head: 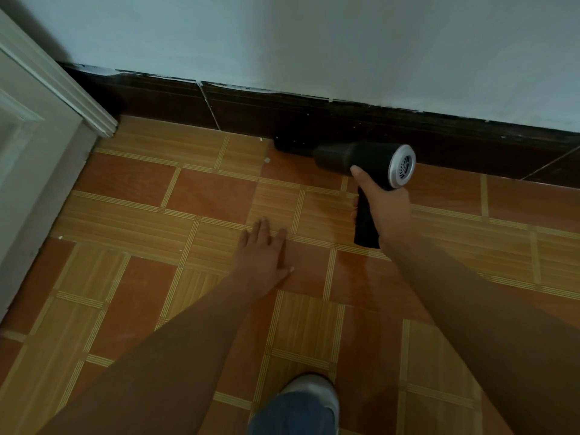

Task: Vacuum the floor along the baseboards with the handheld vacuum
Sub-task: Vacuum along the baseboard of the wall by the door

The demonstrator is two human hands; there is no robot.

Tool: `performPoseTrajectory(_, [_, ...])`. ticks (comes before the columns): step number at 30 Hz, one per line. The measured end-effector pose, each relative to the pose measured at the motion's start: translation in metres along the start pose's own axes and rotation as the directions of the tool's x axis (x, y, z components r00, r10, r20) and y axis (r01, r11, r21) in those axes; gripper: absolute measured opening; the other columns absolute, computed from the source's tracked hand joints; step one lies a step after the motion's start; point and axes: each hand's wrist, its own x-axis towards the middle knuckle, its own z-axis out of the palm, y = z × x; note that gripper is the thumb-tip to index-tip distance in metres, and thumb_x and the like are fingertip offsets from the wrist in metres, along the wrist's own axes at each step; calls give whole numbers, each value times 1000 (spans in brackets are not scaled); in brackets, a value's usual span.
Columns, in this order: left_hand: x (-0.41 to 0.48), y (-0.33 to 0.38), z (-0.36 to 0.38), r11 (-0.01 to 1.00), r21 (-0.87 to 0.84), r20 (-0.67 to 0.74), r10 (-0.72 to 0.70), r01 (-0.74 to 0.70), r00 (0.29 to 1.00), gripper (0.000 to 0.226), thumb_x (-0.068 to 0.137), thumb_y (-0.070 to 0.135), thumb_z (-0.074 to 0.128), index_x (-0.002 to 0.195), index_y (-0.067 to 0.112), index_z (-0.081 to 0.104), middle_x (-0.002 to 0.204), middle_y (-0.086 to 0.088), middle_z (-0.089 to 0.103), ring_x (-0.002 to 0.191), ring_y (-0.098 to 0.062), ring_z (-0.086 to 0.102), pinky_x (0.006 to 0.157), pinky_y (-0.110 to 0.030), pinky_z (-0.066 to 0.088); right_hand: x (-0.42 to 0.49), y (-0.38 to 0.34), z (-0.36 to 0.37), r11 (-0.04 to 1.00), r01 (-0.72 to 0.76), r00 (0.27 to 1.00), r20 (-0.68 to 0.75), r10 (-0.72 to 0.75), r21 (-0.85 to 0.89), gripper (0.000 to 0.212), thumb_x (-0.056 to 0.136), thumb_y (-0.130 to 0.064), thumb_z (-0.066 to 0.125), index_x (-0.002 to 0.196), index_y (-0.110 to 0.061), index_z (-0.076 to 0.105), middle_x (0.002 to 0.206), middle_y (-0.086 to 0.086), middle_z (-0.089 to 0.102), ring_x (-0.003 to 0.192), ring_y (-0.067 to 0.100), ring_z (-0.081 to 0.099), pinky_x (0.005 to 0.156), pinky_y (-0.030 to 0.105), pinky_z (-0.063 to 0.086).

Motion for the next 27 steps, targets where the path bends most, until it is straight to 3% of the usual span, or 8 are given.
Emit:
performPoseTrajectory(5, [-1,-18,3,991,-16,46,-133,134,990,92,88,66,40,152,22,-10,155,-26,-14,146,-35,-11,119,-42,0,1,3,12,1000,15,1000,15,-15,-18,26,78,-31,75,83,-12,57,64,7,59,52,18,57,54,30,50])
performPoseTrajectory(16, [0,-25,3,997,-16,110,-75,77,991,94,89,65,40,151,21,-15,152,-28,-21,144,-38,-18,119,-43,-3,0,4,33,989,110,992,73,-103,-102,21,79,-27,74,85,-15,59,67,8,58,55,17,56,52,25,51])
performPoseTrajectory(21, [2,-25,0,998,10,131,-67,66,989,95,88,65,41,151,20,-15,152,-29,-21,144,-39,-16,118,-43,-3,1,5,30,984,117,992,68,-109,-137,25,75,-29,77,90,-19,58,72,6,61,68,19,60,68,34,53])
performPoseTrajectory(27, [1,-28,-6,999,40,129,-42,37,991,96,87,66,42,151,20,-14,153,-30,-17,144,-40,-13,119,-43,-1,-4,-2,23,971,148,987,91,-133,-188,28,77,-25,76,97,-21,55,71,5,61,61,16,58,58,29,53])
